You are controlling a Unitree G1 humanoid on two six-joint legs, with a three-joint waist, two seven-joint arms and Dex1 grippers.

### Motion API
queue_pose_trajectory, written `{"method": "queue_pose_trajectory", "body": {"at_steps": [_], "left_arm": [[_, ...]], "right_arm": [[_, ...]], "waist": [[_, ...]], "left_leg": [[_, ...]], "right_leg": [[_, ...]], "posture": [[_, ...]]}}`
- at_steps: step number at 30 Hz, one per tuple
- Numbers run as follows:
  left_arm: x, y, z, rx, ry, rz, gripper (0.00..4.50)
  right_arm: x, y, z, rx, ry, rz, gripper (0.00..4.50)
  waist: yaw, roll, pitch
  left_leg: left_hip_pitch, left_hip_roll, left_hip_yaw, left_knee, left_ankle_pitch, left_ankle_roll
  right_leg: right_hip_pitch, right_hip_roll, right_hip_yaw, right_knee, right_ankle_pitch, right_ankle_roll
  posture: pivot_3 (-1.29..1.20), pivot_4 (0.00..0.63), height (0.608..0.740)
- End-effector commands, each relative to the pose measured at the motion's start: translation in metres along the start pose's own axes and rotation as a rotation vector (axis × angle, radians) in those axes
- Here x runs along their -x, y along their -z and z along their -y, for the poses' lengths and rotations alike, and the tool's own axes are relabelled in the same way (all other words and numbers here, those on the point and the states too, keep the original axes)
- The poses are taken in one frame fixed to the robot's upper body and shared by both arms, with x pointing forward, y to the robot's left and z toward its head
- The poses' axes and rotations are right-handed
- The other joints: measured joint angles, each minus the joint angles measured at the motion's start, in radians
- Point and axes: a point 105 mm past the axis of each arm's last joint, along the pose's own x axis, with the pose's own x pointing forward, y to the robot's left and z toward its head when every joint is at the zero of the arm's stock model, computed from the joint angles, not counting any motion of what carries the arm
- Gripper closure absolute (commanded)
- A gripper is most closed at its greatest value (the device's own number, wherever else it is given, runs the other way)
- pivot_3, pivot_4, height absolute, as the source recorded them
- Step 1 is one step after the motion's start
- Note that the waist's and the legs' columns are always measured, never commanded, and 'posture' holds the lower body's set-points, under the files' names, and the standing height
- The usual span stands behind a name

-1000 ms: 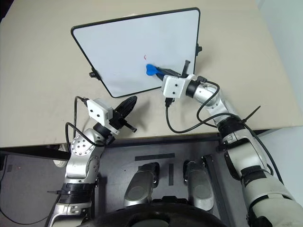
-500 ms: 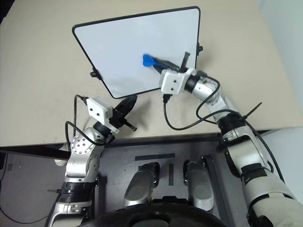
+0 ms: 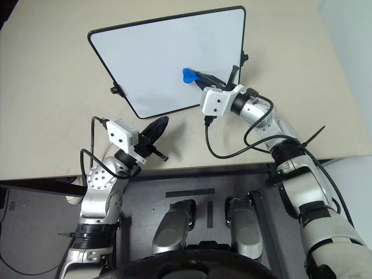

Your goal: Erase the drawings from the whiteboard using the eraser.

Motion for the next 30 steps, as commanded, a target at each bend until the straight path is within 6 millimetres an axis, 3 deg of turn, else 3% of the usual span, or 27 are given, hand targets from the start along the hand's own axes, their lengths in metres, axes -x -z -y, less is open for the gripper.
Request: {"method": "queue_pose_trajectory", "body": {"at_steps": [1, 7, 11, 18, 23, 27, 30], "left_arm": [[-0.003, -0.009, 0.002, -0.012, 0.011, 0.039, 4.50], [-0.002, -0.009, 0.001, -0.013, 0.005, 0.040, 4.50], [0.000, -0.009, 0.000, -0.014, 0.000, 0.037, 4.50], [0.003, -0.008, 0.000, -0.010, -0.003, 0.029, 4.50], [0.001, -0.007, 0.000, -0.008, 0.007, 0.028, 4.50], [-0.001, -0.008, -0.001, -0.010, 0.010, 0.029, 4.50], [0.000, -0.009, -0.002, -0.012, 0.010, 0.028, 4.50]], "right_arm": [[-0.001, -0.003, 0.027, 0.014, 0.107, 0.006, 4.31], [0.007, 0.002, 0.004, -0.040, 0.025, -0.014, 4.31], [0.032, 0.006, -0.025, -0.150, -0.149, -0.039, 4.31], [0.084, 0.004, -0.024, -0.384, -0.303, -0.135, 4.31], [0.098, 0.003, -0.032, -0.507, -0.398, -0.195, 4.31], [0.106, -0.001, -0.050, -0.586, -0.497, -0.220, 3.17], [0.108, -0.003, -0.053, -0.605, -0.508, -0.229, 2.11]], "waist": [[0.000, 0.000, 0.000], [0.000, 0.000, 0.000], [0.005, 0.000, 0.000], [0.007, 0.000, 0.000], [0.002, -0.001, -0.001], [0.003, -0.001, -0.001], [0.003, -0.001, -0.001]], "left_leg": [[0.000, 0.000, 0.000, 0.000, 0.000, 0.000], [0.000, 0.000, 0.000, 0.000, 0.000, 0.000], [-0.001, 0.000, 0.000, 0.000, 0.001, 0.000], [-0.006, 0.000, 0.003, 0.000, 0.003, 0.009], [-0.003, 0.000, 0.003, 0.000, 0.003, 0.010], [-0.003, 0.000, 0.003, 0.000, 0.004, 0.012], [-0.003, 0.000, 0.003, 0.000, 0.006, 0.013]], "right_leg": [[0.000, 0.000, 0.000, 0.000, 0.001, 0.000], [0.000, 0.000, 0.000, 0.000, 0.002, 0.000], [0.001, 0.000, 0.000, -0.001, 0.000, 0.003], [0.000, 0.000, 0.000, -0.008, -0.004, 0.007], [0.002, 0.001, 0.000, -0.007, -0.006, 0.007], [0.003, 0.001, 0.000, -0.007, -0.006, 0.008], [0.004, 0.001, 0.000, -0.007, -0.006, 0.008]], "posture": [[0.00, 0.150, 0.740], [0.00, 0.150, 0.740], [0.00, 0.150, 0.740], [0.00, 0.150, 0.740], [0.00, 0.150, 0.740], [0.00, 0.150, 0.740], [0.00, 0.150, 0.740]]}}
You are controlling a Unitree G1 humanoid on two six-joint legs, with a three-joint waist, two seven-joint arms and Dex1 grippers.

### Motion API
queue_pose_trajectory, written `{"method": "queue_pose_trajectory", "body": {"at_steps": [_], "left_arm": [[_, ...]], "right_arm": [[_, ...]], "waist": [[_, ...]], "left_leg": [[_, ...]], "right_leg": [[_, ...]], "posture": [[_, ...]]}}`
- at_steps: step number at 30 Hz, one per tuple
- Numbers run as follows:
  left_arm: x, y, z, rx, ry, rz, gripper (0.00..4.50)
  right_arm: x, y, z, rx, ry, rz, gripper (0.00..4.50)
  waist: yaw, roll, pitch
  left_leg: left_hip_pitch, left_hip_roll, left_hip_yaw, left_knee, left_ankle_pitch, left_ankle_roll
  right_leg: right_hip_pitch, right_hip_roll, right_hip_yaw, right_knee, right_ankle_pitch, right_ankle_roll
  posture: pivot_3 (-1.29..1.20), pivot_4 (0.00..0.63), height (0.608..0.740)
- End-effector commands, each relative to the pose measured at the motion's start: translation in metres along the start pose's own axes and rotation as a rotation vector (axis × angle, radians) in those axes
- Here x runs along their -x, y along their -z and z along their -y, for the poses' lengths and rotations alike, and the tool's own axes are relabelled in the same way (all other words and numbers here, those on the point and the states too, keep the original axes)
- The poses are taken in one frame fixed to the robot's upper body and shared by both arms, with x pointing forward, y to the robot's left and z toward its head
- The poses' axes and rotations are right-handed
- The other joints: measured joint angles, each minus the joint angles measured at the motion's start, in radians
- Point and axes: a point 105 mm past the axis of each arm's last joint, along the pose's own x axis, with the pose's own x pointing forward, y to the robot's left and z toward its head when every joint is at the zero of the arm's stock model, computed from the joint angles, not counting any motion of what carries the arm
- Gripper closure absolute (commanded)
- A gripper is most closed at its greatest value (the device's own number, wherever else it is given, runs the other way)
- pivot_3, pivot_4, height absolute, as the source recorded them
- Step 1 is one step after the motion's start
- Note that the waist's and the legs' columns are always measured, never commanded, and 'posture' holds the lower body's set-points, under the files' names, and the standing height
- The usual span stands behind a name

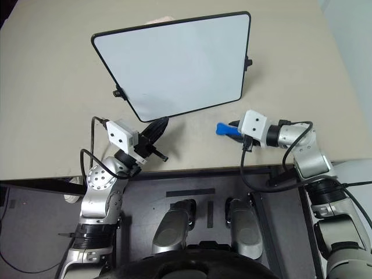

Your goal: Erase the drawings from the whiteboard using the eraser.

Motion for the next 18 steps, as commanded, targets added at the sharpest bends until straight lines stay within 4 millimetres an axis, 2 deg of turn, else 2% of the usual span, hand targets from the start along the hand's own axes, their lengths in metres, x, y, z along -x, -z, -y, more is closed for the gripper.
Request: {"method": "queue_pose_trajectory", "body": {"at_steps": [1, 5, 12, 15, 18], "left_arm": [[0.000, -0.008, -0.002, -0.010, 0.007, 0.030, 4.50], [0.000, -0.009, -0.003, -0.012, 0.009, 0.028, 4.50], [0.001, -0.010, -0.018, -0.037, -0.002, 0.017, 4.50], [0.000, -0.011, -0.020, -0.042, -0.005, 0.020, 4.50], [0.005, -0.009, -0.016, -0.036, 0.006, 0.007, 4.50]], "right_arm": [[0.004, -0.014, 0.002, 0.015, 0.000, 0.030, 1.72], [0.009, -0.022, 0.015, 0.053, 0.079, 0.051, 0.36], [0.035, -0.041, 0.039, 0.020, 0.204, 0.137, 0.36], [0.047, -0.041, 0.046, -0.003, 0.247, 0.146, 0.36], [0.054, -0.034, 0.044, -0.032, 0.269, 0.130, 0.36]], "waist": [[0.000, 0.000, 0.000], [0.000, 0.000, 0.000], [0.002, 0.000, 0.000], [0.003, 0.000, 0.000], [0.003, 0.000, 0.000]], "left_leg": [[0.000, 0.000, 0.000, 0.000, 0.000, 0.000], [0.001, 0.000, 0.000, 0.000, 0.001, 0.001], [0.002, 0.000, 0.000, 0.000, 0.002, 0.001], [0.002, -0.001, -0.001, 0.000, 0.002, 0.001], [0.002, -0.001, -0.001, 0.000, 0.002, 0.001]], "right_leg": [[0.000, 0.000, 0.000, 0.000, 0.000, 0.000], [0.001, 0.000, 0.000, 0.001, 0.000, 0.000], [0.002, 0.000, 0.000, 0.001, 0.000, 0.001], [0.003, 0.000, 0.000, 0.001, 0.000, 0.001], [0.003, 0.000, 0.000, 0.000, 0.000, 0.002]], "posture": [[0.00, 0.150, 0.740], [0.00, 0.150, 0.740], [0.00, 0.150, 0.740], [0.00, 0.150, 0.740], [0.00, 0.150, 0.740]]}}
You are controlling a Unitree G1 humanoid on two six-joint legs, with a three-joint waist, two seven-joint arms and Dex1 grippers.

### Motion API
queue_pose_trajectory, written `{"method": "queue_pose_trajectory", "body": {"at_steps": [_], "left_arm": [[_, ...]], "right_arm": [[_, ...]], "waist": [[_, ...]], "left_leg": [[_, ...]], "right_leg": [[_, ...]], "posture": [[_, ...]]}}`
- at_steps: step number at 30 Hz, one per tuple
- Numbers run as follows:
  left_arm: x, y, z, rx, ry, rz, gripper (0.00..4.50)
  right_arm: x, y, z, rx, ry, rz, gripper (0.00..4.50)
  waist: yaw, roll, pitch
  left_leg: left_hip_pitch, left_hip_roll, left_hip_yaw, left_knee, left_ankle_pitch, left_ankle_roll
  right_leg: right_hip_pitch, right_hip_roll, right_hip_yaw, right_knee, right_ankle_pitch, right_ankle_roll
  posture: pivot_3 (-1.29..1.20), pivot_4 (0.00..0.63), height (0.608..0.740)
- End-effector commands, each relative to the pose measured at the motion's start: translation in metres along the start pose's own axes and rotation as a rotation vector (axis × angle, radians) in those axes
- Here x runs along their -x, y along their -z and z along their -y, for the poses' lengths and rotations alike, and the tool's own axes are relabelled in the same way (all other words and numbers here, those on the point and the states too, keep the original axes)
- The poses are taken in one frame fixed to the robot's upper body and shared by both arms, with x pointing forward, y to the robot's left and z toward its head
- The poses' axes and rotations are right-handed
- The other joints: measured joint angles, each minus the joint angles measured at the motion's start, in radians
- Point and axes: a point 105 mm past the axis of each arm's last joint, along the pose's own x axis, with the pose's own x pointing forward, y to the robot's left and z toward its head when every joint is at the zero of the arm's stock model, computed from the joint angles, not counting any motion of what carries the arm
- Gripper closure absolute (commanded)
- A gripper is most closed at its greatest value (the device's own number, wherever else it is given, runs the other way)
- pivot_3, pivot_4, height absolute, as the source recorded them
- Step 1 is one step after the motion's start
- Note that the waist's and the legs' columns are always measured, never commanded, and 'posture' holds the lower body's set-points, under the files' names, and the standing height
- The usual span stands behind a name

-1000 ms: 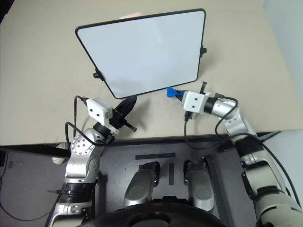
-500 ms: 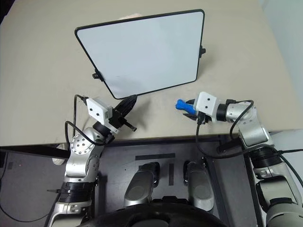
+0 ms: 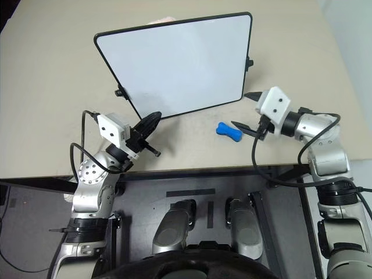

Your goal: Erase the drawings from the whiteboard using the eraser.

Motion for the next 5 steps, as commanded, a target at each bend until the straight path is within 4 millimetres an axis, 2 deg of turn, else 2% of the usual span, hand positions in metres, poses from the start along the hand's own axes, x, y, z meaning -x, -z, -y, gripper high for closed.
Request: {"method": "queue_pose_trajectory", "body": {"at_steps": [1, 5], "left_arm": [[0.0058, -0.0059, 0.0028, -0.005, 0.010, 0.013, 4.50], [0.0050, -0.0070, 0.0044, -0.003, 0.017, 0.009, 4.50]], "right_arm": [[0.0121, -0.0065, 0.0050, 0.001, 0.046, 0.018, 0.36], [0.0107, -0.0074, -0.0007, -0.010, 0.038, 0.026, 0.36]], "waist": [[0.000, 0.000, 0.000], [0.000, 0.000, 0.000]], "left_leg": [[0.000, 0.000, 0.000, 0.000, 0.000, 0.000], [0.000, 0.000, 0.000, 0.000, -0.001, 0.000]], "right_leg": [[0.000, 0.000, 0.000, 0.000, 0.000, 0.000], [0.000, 0.000, 0.000, 0.000, -0.002, 0.001]], "posture": [[0.00, 0.150, 0.740], [0.00, 0.150, 0.740]]}}
